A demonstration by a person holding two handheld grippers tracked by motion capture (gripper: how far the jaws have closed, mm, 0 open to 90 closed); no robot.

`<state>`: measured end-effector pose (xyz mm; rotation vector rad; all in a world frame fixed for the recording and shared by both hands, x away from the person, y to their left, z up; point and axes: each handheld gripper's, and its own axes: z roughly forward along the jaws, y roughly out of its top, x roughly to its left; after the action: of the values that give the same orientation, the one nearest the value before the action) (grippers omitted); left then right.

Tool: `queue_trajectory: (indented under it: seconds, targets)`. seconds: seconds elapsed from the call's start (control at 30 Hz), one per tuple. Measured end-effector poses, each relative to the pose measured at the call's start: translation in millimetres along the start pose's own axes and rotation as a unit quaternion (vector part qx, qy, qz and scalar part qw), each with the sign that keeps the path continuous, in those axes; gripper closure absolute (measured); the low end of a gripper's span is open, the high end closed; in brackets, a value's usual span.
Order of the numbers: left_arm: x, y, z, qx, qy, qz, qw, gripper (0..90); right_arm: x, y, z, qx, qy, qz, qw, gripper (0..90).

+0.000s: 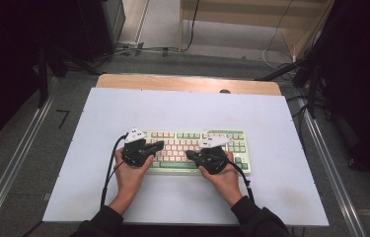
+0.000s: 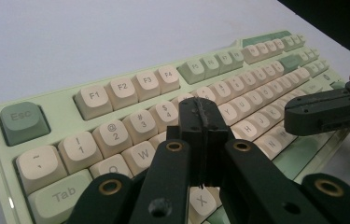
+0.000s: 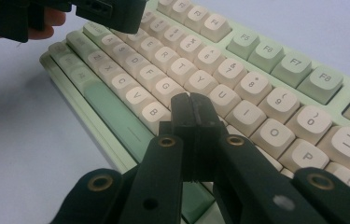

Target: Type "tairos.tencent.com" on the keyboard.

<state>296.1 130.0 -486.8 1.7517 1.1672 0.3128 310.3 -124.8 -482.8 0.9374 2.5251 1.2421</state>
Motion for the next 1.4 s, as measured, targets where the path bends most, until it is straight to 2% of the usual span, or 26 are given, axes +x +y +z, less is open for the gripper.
queue_trajectory:
  seconds: [1.4]
  targets:
    - [0.1, 0.4, -1.0, 0.000, 0.000, 0.002, 1.0000, 90.0, 5.3, 0.8, 8.4, 0.007, 0.005, -0.007, 0.9999, 88.1]
